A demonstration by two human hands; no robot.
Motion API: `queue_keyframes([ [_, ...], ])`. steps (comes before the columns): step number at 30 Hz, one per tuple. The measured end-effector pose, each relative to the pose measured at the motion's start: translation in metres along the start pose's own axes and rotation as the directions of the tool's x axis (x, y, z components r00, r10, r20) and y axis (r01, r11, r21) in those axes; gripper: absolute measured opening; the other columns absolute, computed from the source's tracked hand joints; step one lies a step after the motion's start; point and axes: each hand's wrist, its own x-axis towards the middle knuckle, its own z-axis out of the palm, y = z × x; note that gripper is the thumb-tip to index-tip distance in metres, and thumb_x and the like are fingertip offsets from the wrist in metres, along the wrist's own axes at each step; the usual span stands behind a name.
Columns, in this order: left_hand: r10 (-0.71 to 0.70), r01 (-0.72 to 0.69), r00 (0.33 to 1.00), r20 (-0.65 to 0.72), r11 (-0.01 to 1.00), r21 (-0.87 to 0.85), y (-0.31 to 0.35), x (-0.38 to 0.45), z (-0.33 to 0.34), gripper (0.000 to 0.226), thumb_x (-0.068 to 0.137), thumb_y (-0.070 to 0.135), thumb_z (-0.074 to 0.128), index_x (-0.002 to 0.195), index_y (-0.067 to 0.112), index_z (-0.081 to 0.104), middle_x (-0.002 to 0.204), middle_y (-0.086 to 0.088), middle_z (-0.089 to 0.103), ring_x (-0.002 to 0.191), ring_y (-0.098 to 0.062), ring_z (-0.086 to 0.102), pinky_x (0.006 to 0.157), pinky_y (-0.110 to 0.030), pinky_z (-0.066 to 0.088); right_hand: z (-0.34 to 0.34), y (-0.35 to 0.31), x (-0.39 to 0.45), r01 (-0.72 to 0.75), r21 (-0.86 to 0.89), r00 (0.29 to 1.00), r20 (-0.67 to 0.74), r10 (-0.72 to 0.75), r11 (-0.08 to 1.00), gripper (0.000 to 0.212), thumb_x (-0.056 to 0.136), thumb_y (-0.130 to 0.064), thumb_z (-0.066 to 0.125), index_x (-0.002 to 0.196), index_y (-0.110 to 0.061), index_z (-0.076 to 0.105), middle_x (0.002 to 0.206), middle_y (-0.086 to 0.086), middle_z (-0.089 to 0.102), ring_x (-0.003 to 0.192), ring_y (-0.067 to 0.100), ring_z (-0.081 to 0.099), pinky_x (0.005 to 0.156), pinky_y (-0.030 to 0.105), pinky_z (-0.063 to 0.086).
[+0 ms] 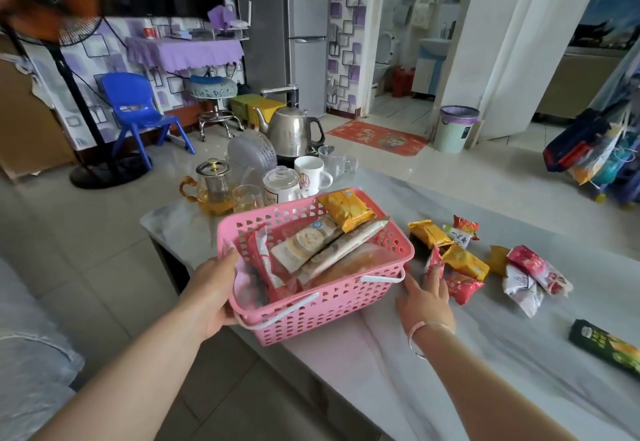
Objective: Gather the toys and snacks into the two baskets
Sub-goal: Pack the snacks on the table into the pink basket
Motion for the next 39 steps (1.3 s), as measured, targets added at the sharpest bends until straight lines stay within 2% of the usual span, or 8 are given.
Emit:
queue_keyframes([
  [6,-0.005,0.005,1.0,-0.007,1.0,0.024,0.003,0.001,0.001,0.044,0.101,0.05,0.041,0.124,0.016,0.056,0.116,-0.016,0.069,0.097,-0.04,0.068,0.088,-0.058,0.054,-0.002,-0.006,-0.004,-0.098,-0.009,0.992,-0.087,0.097,0.995,0.06,0.088,0.01,0.036,0.145,-0.005,0.027,0.159,0.0,-0.004,0.143,0.024,0.018,0.096,0.04,0.044],
  [11,0.007,-0.007,1.0,-0.006,0.999,0.031,0.005,-0.012,0.003,0.039,0.102,0.048,0.041,0.123,0.018,0.052,0.117,-0.016,0.066,0.098,-0.04,0.067,0.088,-0.058,0.055,-0.023,0.005,-0.014,-0.081,0.17,0.972,-0.203,0.116,0.982,0.071,0.081,0.013,0.039,0.146,-0.014,0.029,0.157,-0.004,0.014,0.128,0.028,0.045,0.077,0.035,0.048],
  [16,0.019,-0.02,0.999,0.036,0.999,0.045,0.001,-0.03,0.007,0.029,0.103,0.046,0.039,0.106,0.02,0.052,0.094,-0.01,0.065,0.093,-0.039,0.067,0.087,-0.056,0.055,-0.083,-0.012,-0.041,0.299,0.359,0.82,-0.571,-0.046,0.884,0.06,0.08,0.015,0.04,0.132,-0.012,0.051,0.144,0.005,0.041,0.12,0.028,0.05,0.069,0.028,0.043],
  [19,0.02,-0.025,0.997,0.071,0.997,0.066,-0.002,-0.044,0.015,0.031,0.103,0.046,0.038,0.096,0.021,0.055,0.092,-0.01,0.066,0.09,-0.038,0.067,0.083,-0.053,0.056,-0.116,-0.055,-0.083,0.571,0.289,0.686,-0.682,-0.253,0.768,0.054,0.084,0.016,0.045,0.129,-0.011,0.056,0.143,0.004,0.045,0.118,0.011,0.051,0.086,0.028,0.048],
  [26,0.009,-0.017,0.994,0.108,0.997,0.078,-0.008,-0.066,0.03,0.034,0.104,0.042,0.039,0.084,0.018,0.055,0.083,-0.011,0.065,0.083,-0.035,0.064,0.078,-0.05,0.056,-0.118,-0.133,-0.159,0.579,0.129,0.816,-0.089,-0.572,0.805,0.061,0.089,-0.008,0.045,0.147,-0.018,0.029,0.158,-0.003,0.008,0.128,0.024,0.046,0.095,0.032,0.044],
  [29,0.023,-0.031,0.992,0.122,0.997,0.069,-0.01,-0.07,0.032,0.039,0.101,0.049,0.043,0.094,0.016,0.061,0.091,-0.012,0.07,0.084,-0.035,0.067,0.065,-0.043,0.057,-0.108,-0.139,-0.162,0.573,-0.08,0.815,0.164,-0.556,0.816,0.064,0.096,-0.03,0.043,0.151,-0.018,0.012,0.158,0.004,-0.01,0.146,0.021,0.007,0.11,0.035,0.028],
  [34,0.04,-0.046,0.997,0.07,0.995,0.085,-0.017,-0.067,0.033,0.041,0.101,0.051,0.042,0.109,0.015,0.06,0.096,-0.014,0.069,0.083,-0.034,0.067,0.056,-0.036,0.053,-0.106,-0.134,-0.166,0.52,-0.181,0.82,0.379,-0.428,0.835,0.054,0.099,-0.045,0.028,0.144,-0.016,0.024,0.147,0.016,0.029,0.136,0.031,0.026,0.104,0.044,0.034],
  [39,0.032,-0.038,0.997,0.071,0.996,0.081,-0.02,-0.068,0.039,0.034,0.102,0.048,0.041,0.096,0.02,0.058,0.092,-0.012,0.069,0.083,-0.034,0.067,0.065,-0.041,0.055,-0.097,-0.122,-0.156,0.511,-0.132,0.843,0.267,-0.466,0.849,0.056,0.098,-0.05,0.02,0.131,-0.016,0.051,0.136,0.01,0.048,0.131,0.03,0.037,0.107,0.04,0.026],
])
